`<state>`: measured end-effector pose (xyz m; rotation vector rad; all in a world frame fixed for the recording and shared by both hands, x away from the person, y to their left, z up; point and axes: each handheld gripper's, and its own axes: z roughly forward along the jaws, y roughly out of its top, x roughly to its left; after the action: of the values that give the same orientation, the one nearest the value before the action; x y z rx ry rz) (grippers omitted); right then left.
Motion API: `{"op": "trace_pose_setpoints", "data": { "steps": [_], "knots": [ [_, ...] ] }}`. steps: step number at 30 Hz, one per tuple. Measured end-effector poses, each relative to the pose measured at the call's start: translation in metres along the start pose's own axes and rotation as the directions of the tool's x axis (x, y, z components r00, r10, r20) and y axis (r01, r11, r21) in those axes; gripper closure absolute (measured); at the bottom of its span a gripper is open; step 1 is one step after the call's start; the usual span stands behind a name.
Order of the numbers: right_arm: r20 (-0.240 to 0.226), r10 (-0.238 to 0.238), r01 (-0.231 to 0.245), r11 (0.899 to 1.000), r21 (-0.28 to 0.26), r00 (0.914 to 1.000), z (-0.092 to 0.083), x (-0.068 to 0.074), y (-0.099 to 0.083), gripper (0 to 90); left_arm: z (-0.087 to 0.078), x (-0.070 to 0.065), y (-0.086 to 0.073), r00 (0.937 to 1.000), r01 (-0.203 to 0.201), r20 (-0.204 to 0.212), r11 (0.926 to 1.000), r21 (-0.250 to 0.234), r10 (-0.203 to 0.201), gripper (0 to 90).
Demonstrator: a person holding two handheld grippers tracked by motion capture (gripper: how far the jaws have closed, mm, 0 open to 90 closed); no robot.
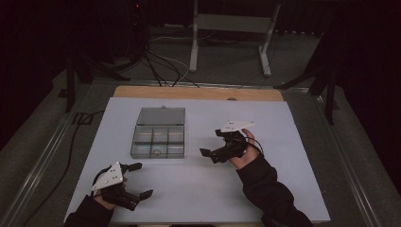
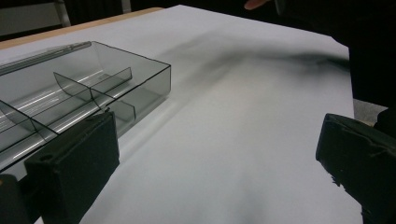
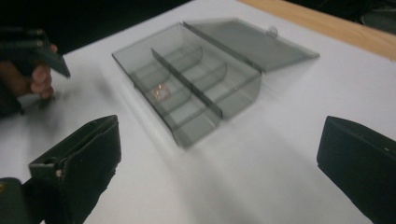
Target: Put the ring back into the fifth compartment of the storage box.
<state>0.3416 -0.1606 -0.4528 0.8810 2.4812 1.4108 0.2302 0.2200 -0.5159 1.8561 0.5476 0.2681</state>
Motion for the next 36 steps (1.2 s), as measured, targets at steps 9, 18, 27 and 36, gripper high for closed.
{"op": "trace_pose_setpoints", "data": {
  "steps": [9, 18, 27, 36],
  "knots": [
    [0.031, 0.044, -0.045, 0.999, 0.02, 0.9985, -0.022, -0.008, -0.042, 0.0, 0.0, 0.0, 0.0, 1.0, -0.002, -0.001, 1.0, 0.006, 0.002, 0.7],
    [0.09, 0.097, -0.1, 0.995, 0.029, 0.9912, -0.051, -0.017, -0.085, 0.0, 0.001, 0.0, 0.0, 1.0, -0.003, -0.001, 1.0, 0.007, 0.003, 0.6],
    [0.147, 0.115, -0.121, 0.992, 0.037, 0.9824, -0.082, -0.022, -0.116, 0.0, 0.001, 0.0, 0.0, 1.0, -0.005, 0.0, 0.9999, 0.009, 0.005, 0.6],
    [0.179, 0.169, -0.173, 0.985, 0.011, 0.9693, -0.113, -0.021, -0.141, 0.0, 0.002, 0.0, -0.001, 1.0, -0.005, -0.001, 0.9999, 0.016, 0.005, 0.6]
  ]
}}
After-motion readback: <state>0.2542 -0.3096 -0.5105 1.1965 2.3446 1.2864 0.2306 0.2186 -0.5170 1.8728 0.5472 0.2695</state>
